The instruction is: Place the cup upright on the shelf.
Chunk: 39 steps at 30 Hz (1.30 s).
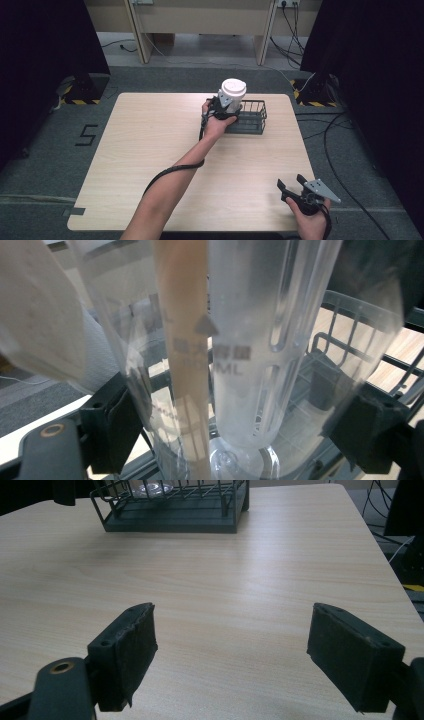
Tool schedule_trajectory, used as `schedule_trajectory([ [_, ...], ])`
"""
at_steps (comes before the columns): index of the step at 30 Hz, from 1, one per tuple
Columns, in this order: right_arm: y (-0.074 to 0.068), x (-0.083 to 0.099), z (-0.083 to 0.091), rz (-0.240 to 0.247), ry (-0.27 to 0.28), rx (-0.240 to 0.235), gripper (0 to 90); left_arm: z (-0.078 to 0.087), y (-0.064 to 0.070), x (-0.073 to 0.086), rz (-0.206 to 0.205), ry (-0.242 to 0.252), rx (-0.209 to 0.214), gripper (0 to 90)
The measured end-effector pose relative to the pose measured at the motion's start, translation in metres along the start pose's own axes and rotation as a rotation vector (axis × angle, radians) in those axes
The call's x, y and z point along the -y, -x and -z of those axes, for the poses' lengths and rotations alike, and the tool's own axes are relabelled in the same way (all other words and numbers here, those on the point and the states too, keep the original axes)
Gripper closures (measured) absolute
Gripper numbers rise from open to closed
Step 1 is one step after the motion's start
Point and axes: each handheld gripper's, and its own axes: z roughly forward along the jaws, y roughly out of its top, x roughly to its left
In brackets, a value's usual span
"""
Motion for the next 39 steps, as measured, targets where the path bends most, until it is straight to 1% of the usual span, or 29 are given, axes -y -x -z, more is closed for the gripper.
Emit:
schedule_trajectory([
  [12,0.000,0.000,0.000,0.000,-0.001,0.000,20.1,0.008,0.001,0.002,0.007,0.002,-0.009,16.5],
  [26,0.000,0.000,0.000,0.005,-0.001,-0.002,20.1,0.017,-0.001,0.005,0.034,-0.006,-0.020,15.5],
  [28,-0.001,0.000,0.000,0.004,-0.003,0.000,20.1,0.019,-0.003,0.005,0.034,-0.005,-0.020,15.2],
  [31,-0.001,0.000,0.000,0.000,-0.005,0.000,20.1,0.022,-0.003,0.004,0.020,0.002,-0.017,14.5],
  [37,-0.001,0.000,0.000,0.005,-0.004,0.001,20.0,0.027,-0.003,0.004,0.032,0.004,-0.013,14.4],
  [39,-0.001,0.000,0.000,0.005,-0.004,0.001,20.0,0.030,-0.003,0.004,0.030,0.007,-0.010,14.5],
])
